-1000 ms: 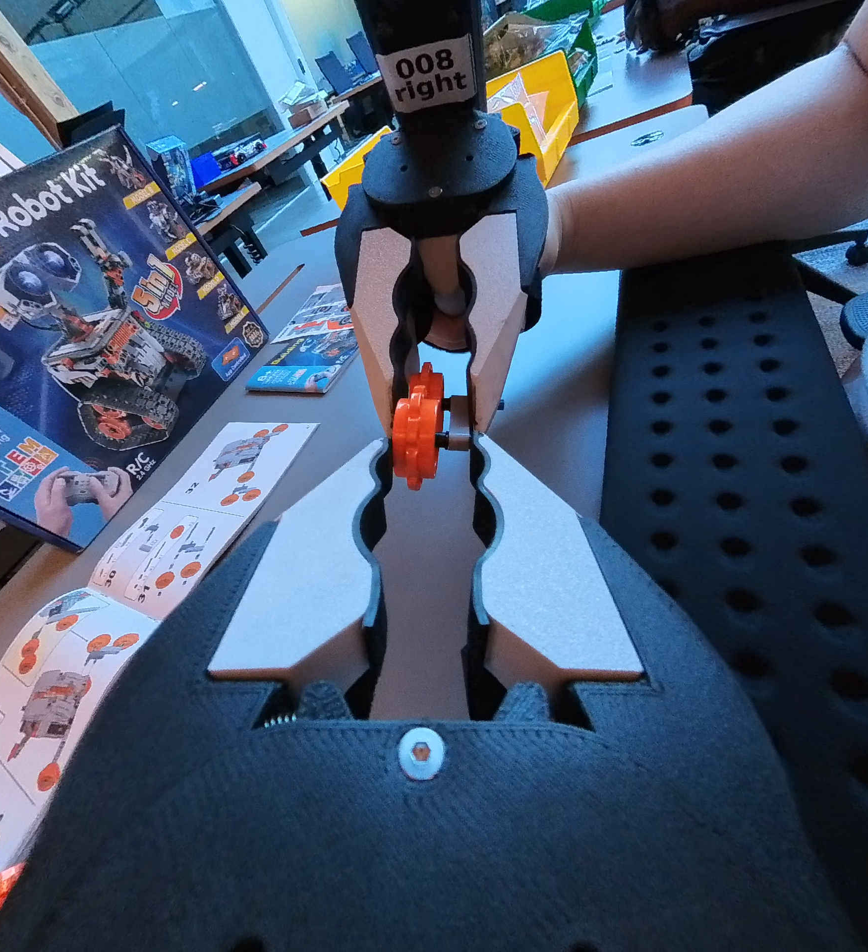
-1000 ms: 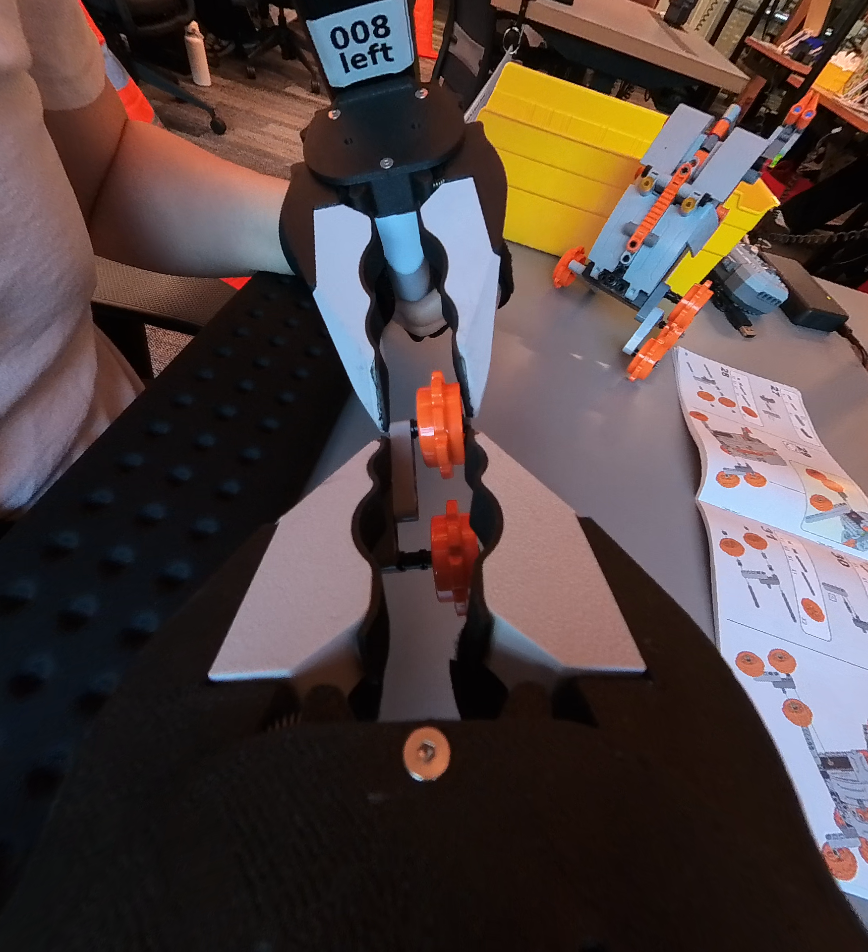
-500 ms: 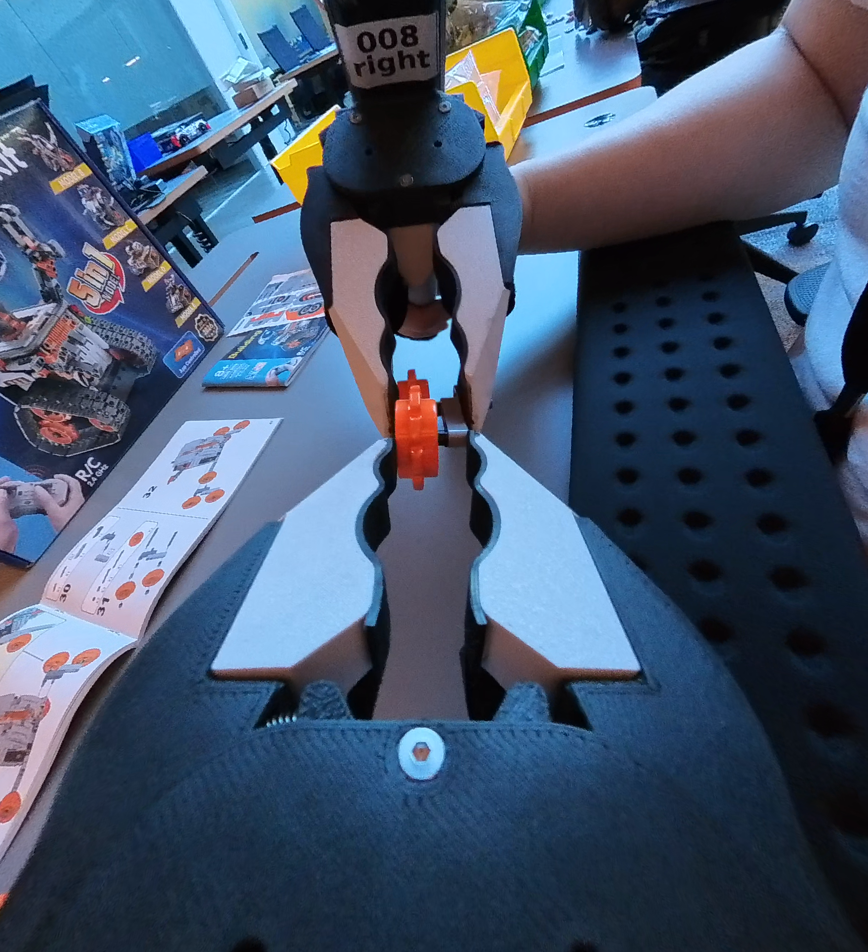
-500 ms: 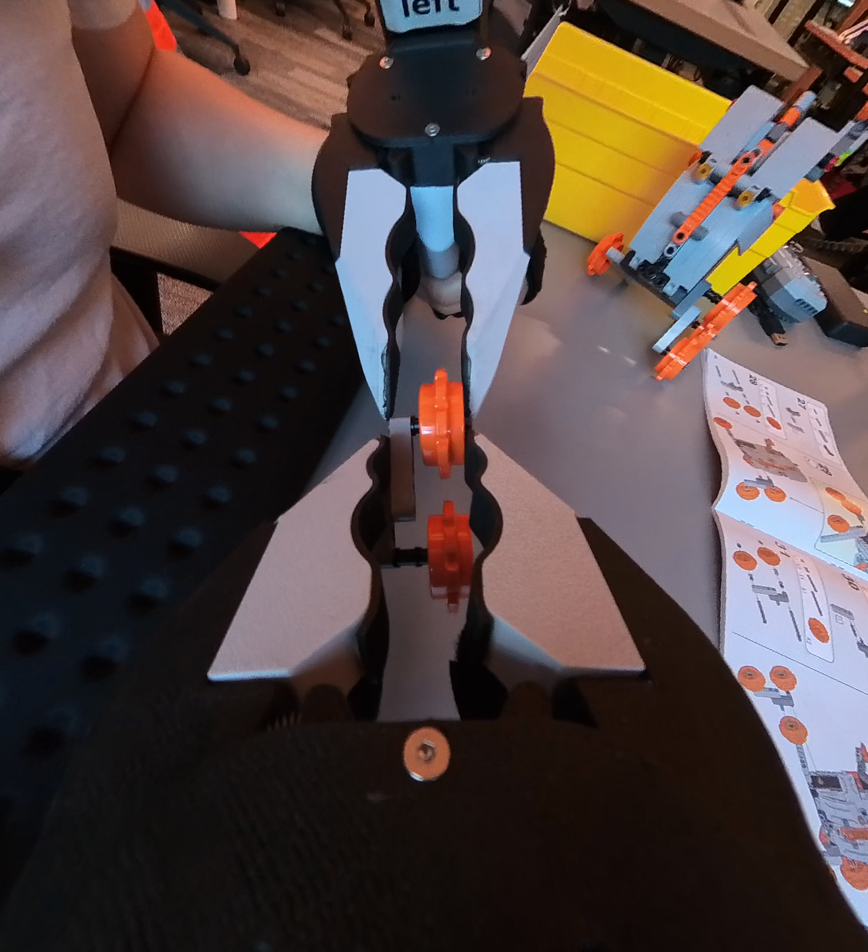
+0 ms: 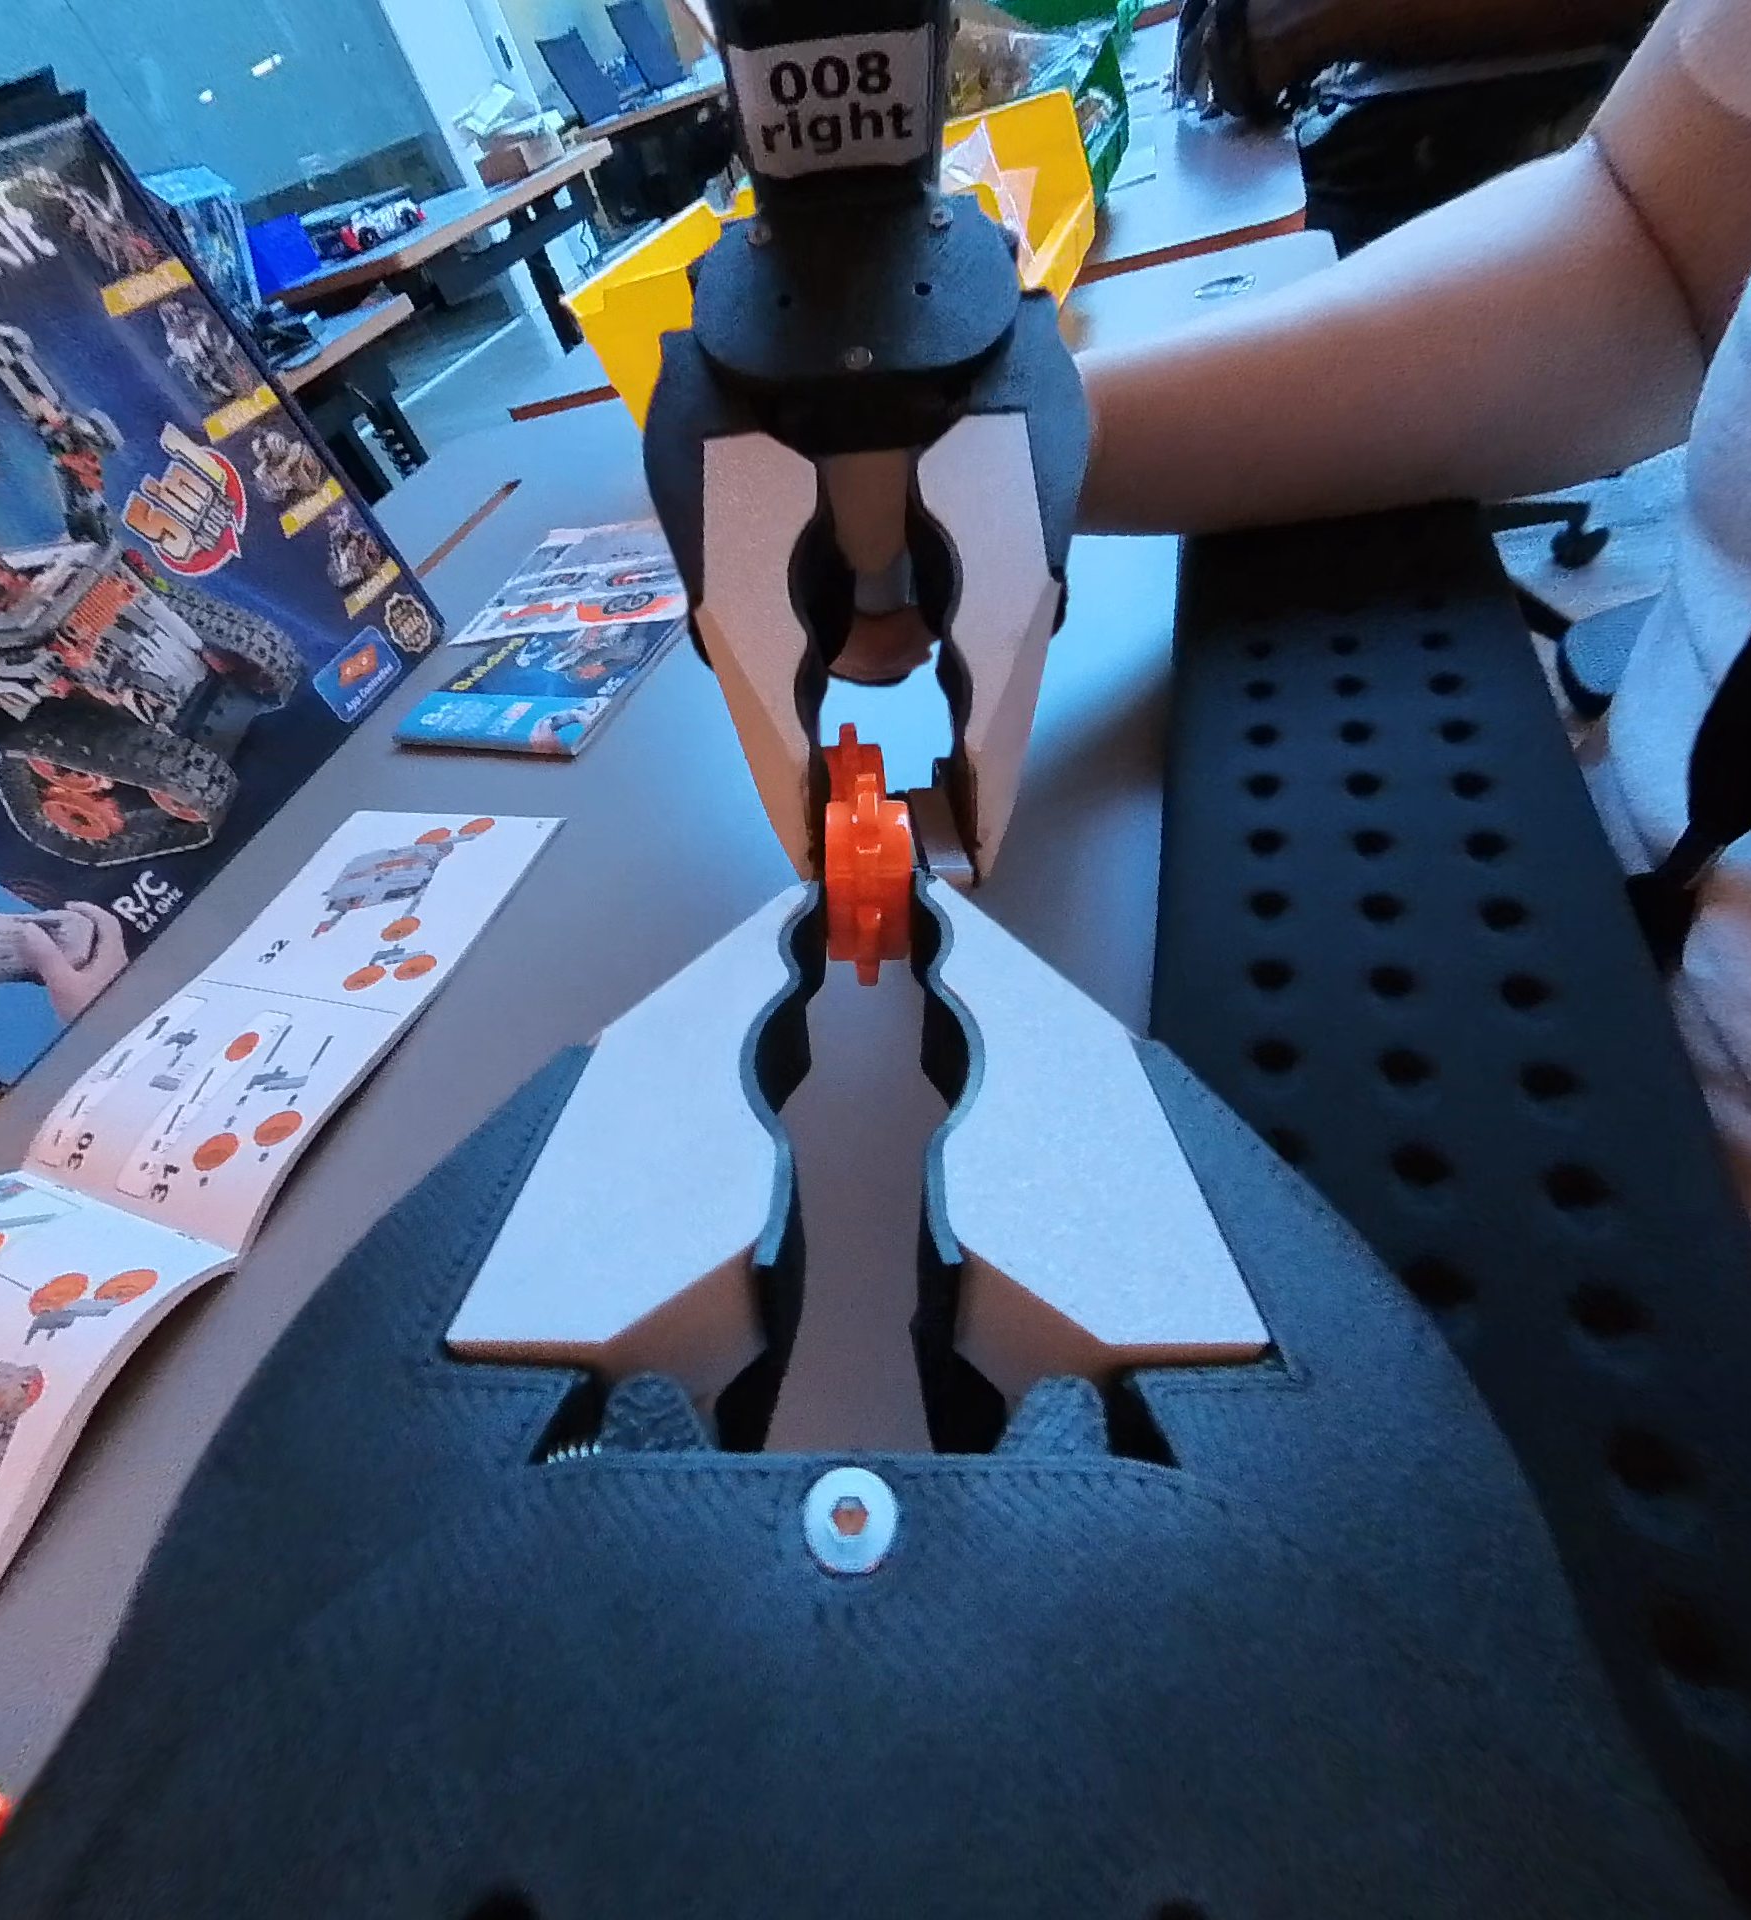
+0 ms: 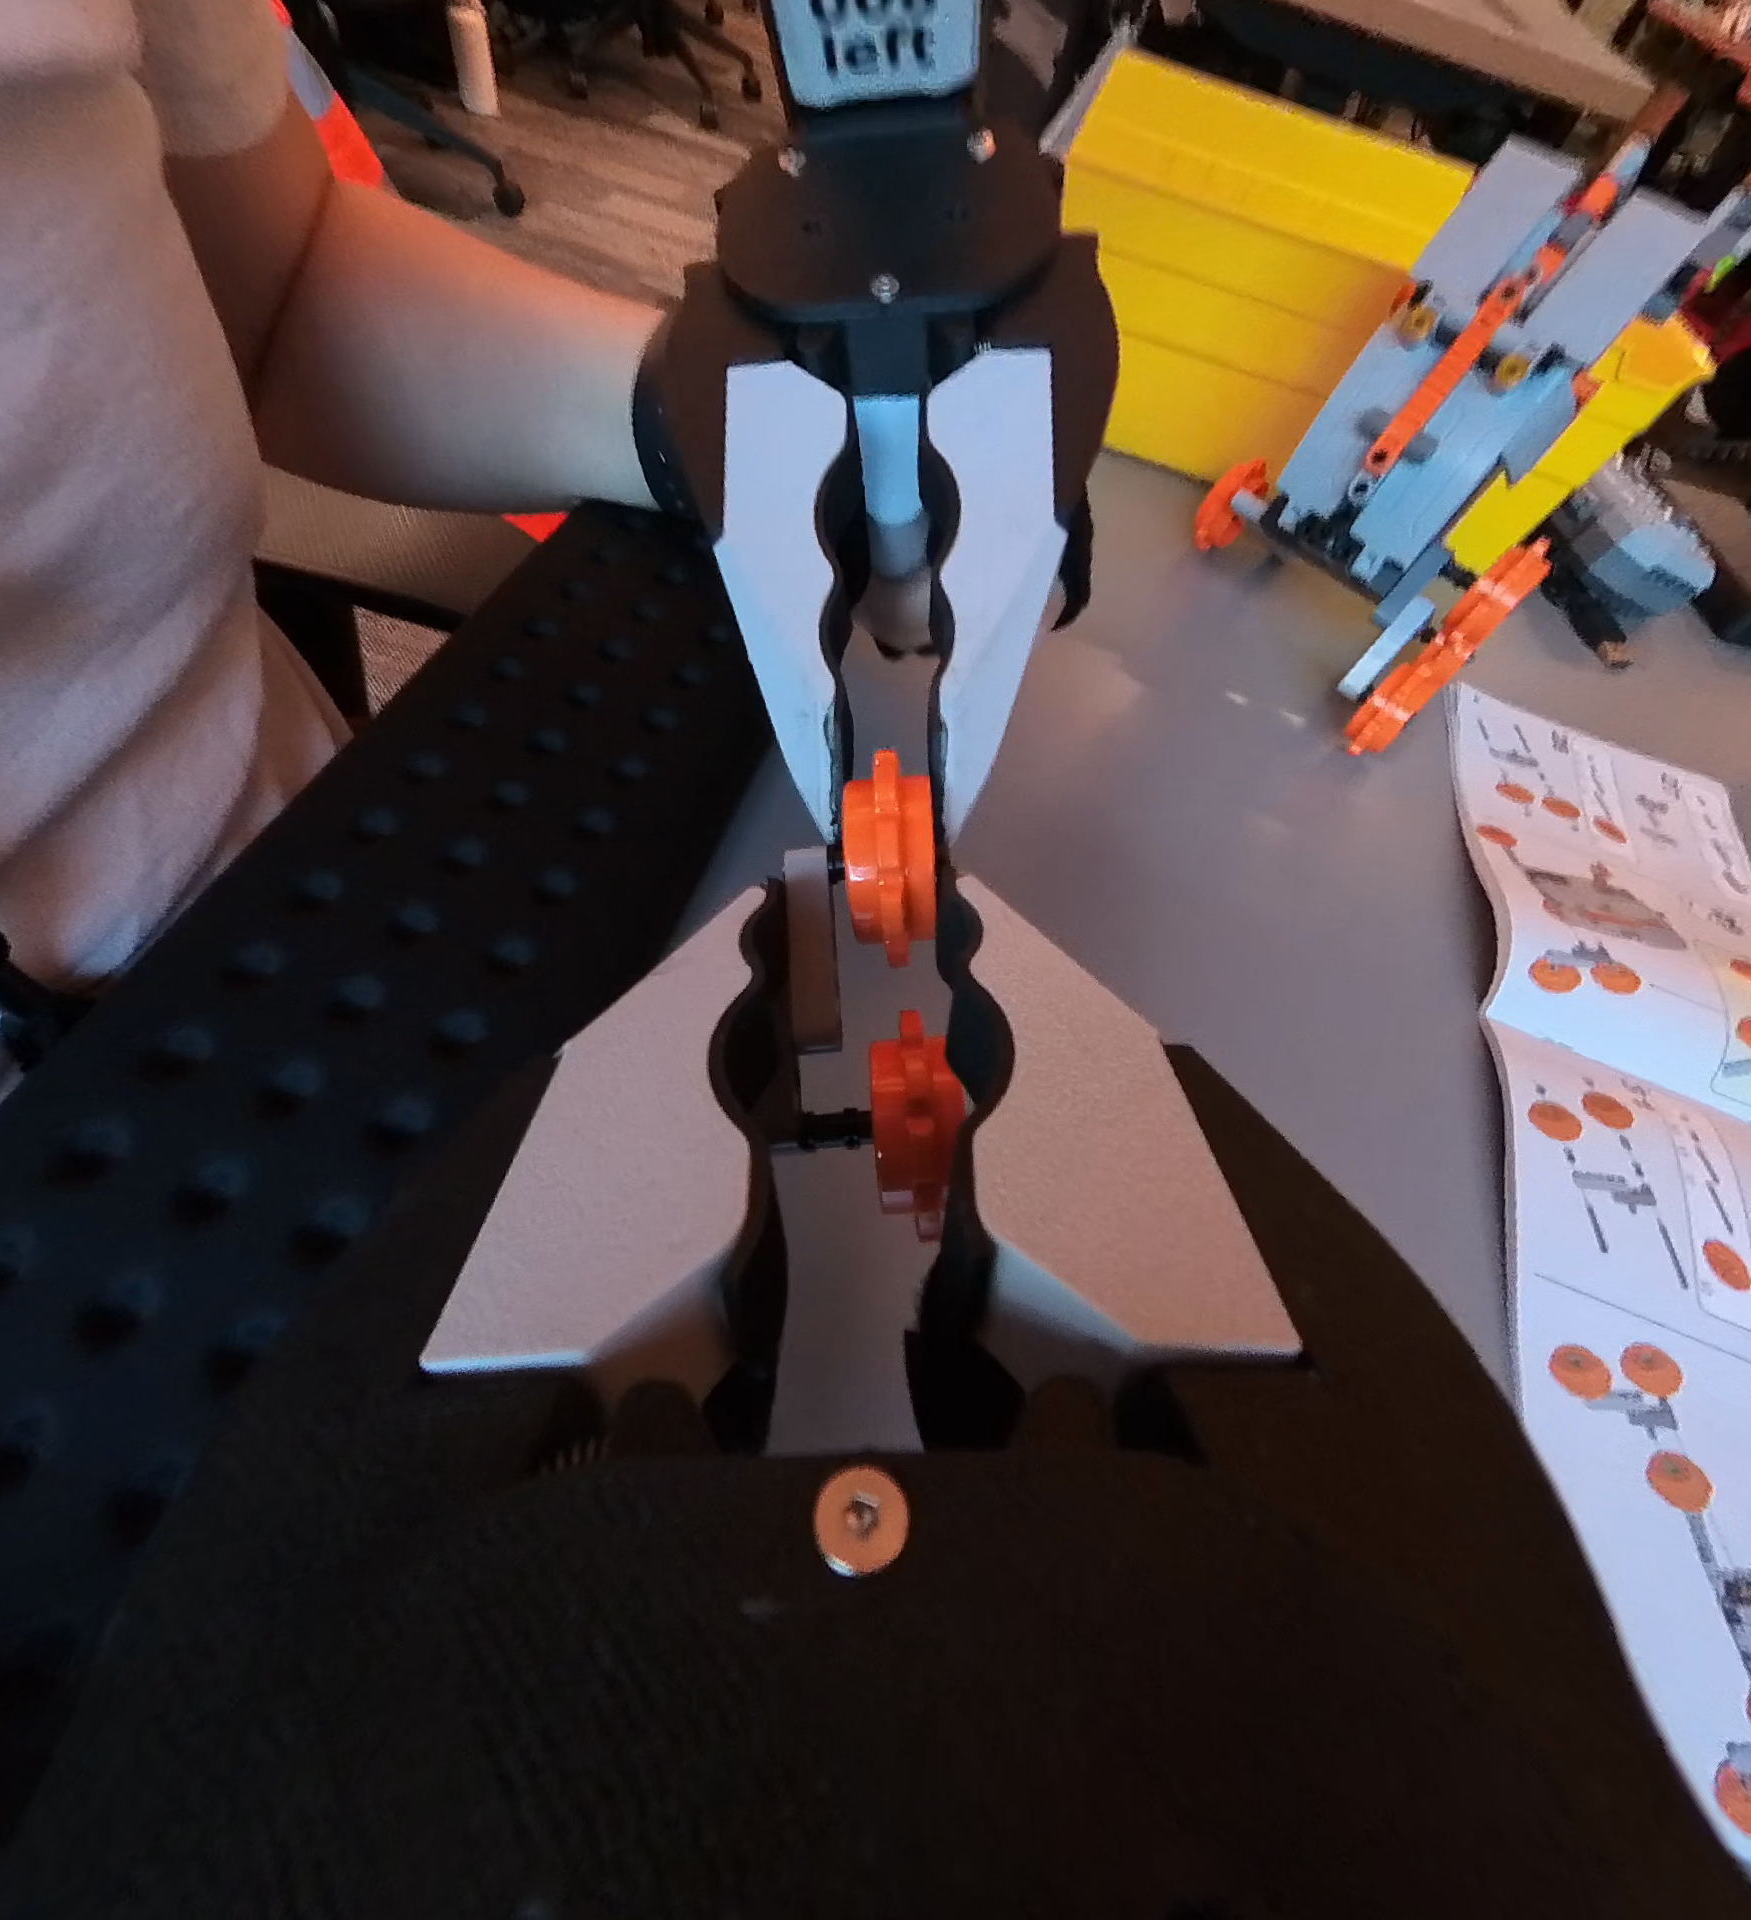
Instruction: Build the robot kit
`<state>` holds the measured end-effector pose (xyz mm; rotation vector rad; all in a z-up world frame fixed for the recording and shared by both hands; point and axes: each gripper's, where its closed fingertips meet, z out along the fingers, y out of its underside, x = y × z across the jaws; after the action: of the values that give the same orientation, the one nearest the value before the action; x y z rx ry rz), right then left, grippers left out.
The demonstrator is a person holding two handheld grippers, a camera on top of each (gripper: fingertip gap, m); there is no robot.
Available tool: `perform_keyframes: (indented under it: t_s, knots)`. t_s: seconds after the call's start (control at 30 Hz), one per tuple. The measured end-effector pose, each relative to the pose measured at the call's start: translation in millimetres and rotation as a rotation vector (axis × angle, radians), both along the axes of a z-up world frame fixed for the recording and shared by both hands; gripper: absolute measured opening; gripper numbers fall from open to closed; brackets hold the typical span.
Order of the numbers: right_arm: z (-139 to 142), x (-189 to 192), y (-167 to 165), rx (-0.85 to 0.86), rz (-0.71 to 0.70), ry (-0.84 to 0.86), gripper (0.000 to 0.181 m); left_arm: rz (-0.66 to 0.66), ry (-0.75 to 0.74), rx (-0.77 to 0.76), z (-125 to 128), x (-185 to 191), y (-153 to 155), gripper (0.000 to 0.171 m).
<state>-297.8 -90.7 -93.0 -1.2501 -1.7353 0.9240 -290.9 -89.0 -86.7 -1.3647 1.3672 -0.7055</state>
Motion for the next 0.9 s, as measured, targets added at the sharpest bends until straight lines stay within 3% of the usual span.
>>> perform_keyframes:
  t_s: [0.53,0.9]
  knots:
    - [-2,-4,13,-0.152,-0.083,0.008,0.03,0.077,-0.001,-0.04,-3,-2,14,0.013]
    - [-1,-4,11,0.013,-0.079,-0.005,0.029,0.058,0.001,-0.006,-1,-2,10,0.013]
